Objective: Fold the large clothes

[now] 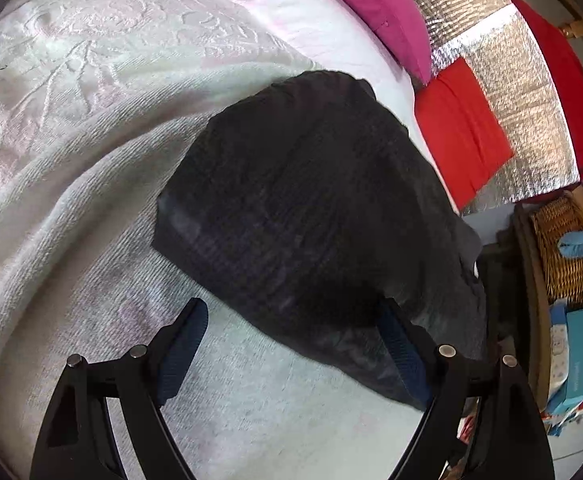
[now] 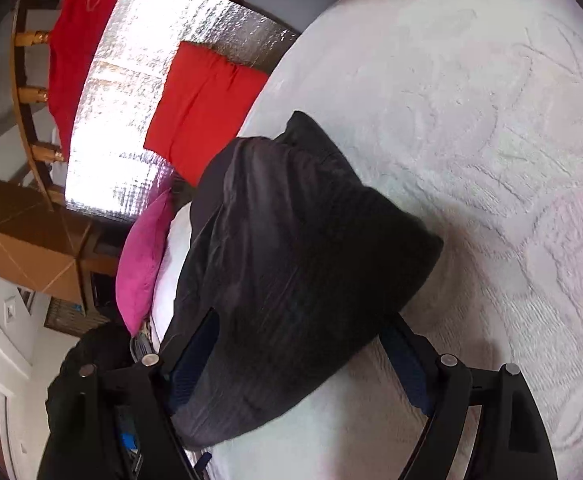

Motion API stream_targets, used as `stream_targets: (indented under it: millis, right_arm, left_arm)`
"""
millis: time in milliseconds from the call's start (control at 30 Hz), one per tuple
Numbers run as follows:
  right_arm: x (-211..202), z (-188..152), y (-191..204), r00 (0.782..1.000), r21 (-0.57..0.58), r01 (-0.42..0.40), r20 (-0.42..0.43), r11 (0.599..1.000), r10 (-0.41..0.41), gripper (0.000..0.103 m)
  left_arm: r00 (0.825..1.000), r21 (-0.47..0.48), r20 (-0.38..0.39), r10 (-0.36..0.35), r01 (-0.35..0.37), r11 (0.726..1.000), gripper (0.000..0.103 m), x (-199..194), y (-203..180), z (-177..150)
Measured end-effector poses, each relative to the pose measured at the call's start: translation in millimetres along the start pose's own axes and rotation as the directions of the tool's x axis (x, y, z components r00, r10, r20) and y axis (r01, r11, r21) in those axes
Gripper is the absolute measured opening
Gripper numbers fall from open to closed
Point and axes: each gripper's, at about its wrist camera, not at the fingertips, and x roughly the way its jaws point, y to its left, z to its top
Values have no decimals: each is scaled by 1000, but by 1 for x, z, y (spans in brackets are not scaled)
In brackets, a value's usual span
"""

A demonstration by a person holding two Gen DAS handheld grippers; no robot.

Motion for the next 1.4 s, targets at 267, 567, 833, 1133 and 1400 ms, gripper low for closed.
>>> stream_targets:
  millis: [267, 567, 833, 1133, 1400]
  right_arm:
    - [24, 15, -5, 997, 17, -3, 74, 1000, 2, 84]
    - [17, 14, 15, 990, -88, 68, 128, 994, -57, 41]
    - [-6, -6, 32, 983, -158, 124, 156, 980, -99, 36]
    - [-46, -37, 25, 982, -165, 138, 149, 976, -114, 35]
    - [-102, -65, -12, 978, -127, 138, 172, 982, -115, 35]
  left_arm:
    - [999, -27, -4, -33, 33, 999, 88, 27, -15, 16]
    - [998, -42, 9, -54, 54, 998, 56, 39, -17, 33]
    - [999, 32, 45, -20, 18, 999, 36, 31, -25, 38]
    - [999, 94, 39, 32, -36, 995, 33, 5, -21, 16]
    - [998, 178, 7, 66, -66, 982, 33, -25, -17, -44]
